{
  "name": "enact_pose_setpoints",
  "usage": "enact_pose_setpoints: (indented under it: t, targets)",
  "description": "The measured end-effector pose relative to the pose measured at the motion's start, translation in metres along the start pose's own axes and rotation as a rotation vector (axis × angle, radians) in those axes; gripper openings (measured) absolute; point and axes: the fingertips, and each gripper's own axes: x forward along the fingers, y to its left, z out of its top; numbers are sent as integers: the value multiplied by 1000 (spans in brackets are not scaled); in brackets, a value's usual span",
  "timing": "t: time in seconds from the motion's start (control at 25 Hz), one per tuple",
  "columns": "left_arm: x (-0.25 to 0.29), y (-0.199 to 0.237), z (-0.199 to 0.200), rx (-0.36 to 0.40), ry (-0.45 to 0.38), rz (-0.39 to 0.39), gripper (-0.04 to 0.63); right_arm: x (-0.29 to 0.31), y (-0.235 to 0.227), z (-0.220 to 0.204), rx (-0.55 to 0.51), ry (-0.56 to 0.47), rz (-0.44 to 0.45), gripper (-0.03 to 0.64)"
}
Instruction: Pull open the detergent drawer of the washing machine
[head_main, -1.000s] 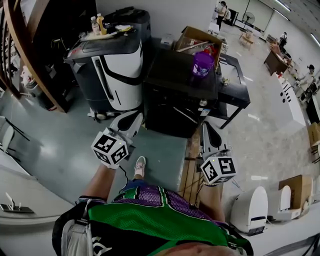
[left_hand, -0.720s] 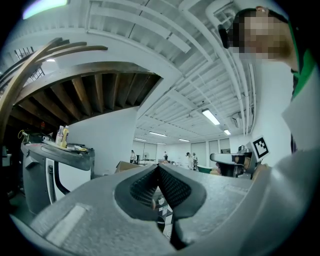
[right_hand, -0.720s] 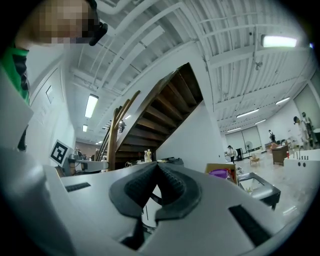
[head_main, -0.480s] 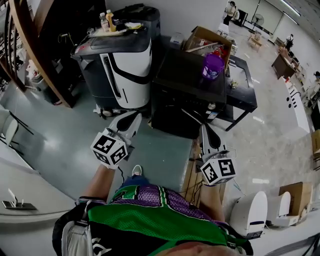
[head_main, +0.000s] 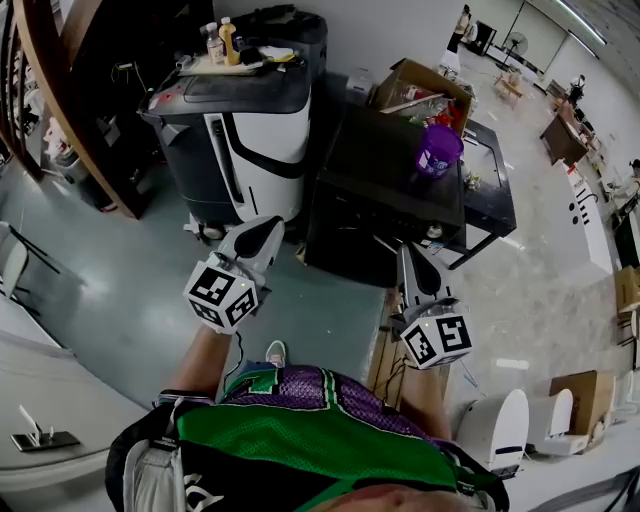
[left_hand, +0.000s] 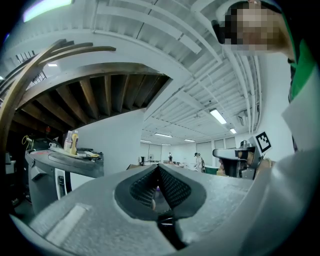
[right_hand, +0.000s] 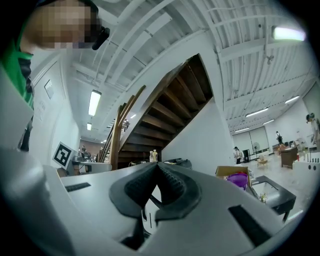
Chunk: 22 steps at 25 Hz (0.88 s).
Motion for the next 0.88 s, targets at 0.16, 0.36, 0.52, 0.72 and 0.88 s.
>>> enact_pose_setpoints:
  t: [0.16,0.36,0.52,0.72,0.88]
  targets:
    - [17,37,-2,-9,-6,-23,17,38,2,-10,10,10,-13,-2]
    - [34,80,-10,34,21,-52,17,83,8,-24,21,19,-37,0]
    - [44,108,-12,18,23,-81,17,112,10,-33,27,18,-57,-1]
    - [51,129,-15,3,29,-122,17,139,17,-41,32,28,-78,-1]
    - [59,138,-18,-12,29,-142,17,145,15,-47,46,26,-91,0]
